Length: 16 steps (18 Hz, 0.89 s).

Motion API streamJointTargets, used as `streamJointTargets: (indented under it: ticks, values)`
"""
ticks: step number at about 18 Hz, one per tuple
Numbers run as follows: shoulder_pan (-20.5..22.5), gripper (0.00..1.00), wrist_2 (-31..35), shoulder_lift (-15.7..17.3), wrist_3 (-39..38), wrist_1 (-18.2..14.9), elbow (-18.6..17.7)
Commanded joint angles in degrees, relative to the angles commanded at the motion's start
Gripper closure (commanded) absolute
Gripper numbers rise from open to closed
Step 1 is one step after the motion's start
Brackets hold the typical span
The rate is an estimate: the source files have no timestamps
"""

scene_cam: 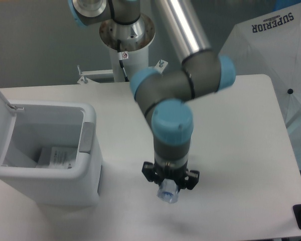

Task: Place the trash in the trash can
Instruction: 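Lower the gripper to the bottle's cap end and close on it, then lift the bottle and carry it over the trash can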

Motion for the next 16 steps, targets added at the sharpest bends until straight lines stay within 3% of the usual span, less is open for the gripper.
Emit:
streamJointTargets:
  ticks: [4,7,10,16]
  values:
    - [2.2,0.46,-11.5,3.1,-2.1,0.8,0.4]
    - [2.9,0.46,-19.2,3.4,-6.8,1.0,3.3]
    - [2.8,0.46,-23.3,3.4,-10.1,3.8,5.2]
    - [2.3,0.46,-30.5,7.2,-14.8,8.8,5.5]
